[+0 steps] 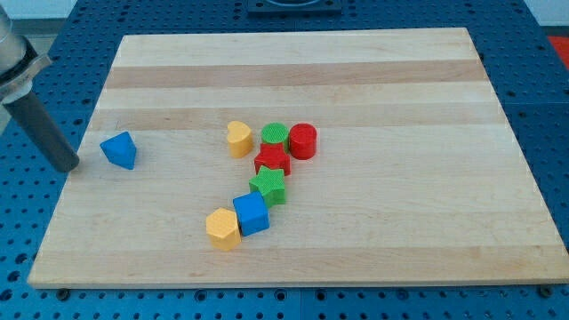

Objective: Place the blue triangle to the left of yellow hexagon

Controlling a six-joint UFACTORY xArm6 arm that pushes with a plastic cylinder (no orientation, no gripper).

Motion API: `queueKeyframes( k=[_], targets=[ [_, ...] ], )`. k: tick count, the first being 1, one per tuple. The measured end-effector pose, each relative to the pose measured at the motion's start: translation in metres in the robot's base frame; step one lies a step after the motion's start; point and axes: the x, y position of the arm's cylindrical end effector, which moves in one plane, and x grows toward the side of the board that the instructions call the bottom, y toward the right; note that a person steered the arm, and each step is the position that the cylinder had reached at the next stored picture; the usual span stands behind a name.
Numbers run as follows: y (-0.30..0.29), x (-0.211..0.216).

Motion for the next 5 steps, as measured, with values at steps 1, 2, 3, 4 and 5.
queueKeyframes(
  k=[1,2,3,4,5],
  targets=[
    [0.023,-0.037],
    [0.049,-0.048],
    [0.06,-0.035],
    [0.062,0.01],
    [0.065,0.027]
  ],
)
